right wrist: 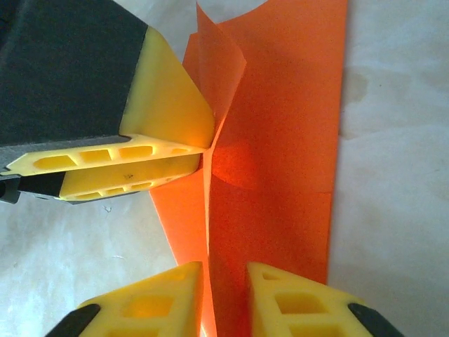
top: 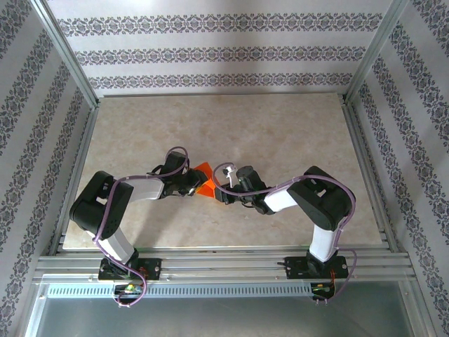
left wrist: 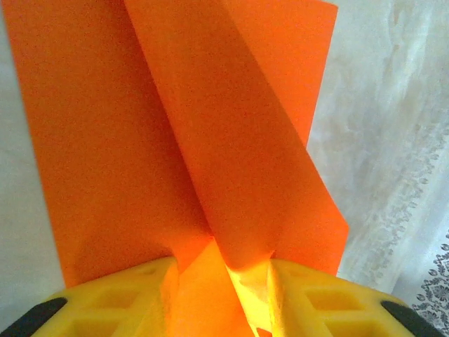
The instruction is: Fold a paper plane with a square sheet of paper (pick it up from the middle)
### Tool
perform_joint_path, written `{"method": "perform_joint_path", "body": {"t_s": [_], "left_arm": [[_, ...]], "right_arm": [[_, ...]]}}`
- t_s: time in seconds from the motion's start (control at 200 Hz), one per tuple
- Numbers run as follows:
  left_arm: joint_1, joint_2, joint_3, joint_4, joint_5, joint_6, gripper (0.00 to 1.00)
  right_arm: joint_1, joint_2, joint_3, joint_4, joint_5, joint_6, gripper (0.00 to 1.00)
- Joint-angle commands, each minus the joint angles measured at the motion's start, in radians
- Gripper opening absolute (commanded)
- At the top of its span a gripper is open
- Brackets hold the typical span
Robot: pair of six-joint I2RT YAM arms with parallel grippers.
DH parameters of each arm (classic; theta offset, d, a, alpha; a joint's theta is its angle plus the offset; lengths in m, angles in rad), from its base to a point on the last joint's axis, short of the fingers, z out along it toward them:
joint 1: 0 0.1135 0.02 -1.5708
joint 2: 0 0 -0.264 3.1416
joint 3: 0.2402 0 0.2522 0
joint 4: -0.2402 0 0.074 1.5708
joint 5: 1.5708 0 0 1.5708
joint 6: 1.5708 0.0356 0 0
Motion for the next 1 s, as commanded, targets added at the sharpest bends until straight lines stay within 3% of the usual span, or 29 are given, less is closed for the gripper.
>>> {"method": "perform_joint_path", "body": {"t_s": [0.0,0.335,0.62,0.994], "left_arm": [[-0.015,0.016,0.024,-0.103,-0.033,0.032,0.40],[-0.016,0.055,0.081,-0.279,-0.086,0.052,0.42],[-0.020,0.097,0.121,-0.355,-0.111,0.052,0.44],[-0.022,0.132,0.143,-0.385,-0.114,0.069,0.46]], "right_arm": [[-0.029,-0.026,0.017,-0.047,-0.023,-0.001,0.28],[-0.093,-0.186,0.039,-0.229,-0.073,0.035,0.40],[-0.039,-0.137,0.146,-0.431,-0.020,-0.105,0.47],[-0.040,-0.031,0.241,-0.499,-0.071,-0.122,0.40]]}}
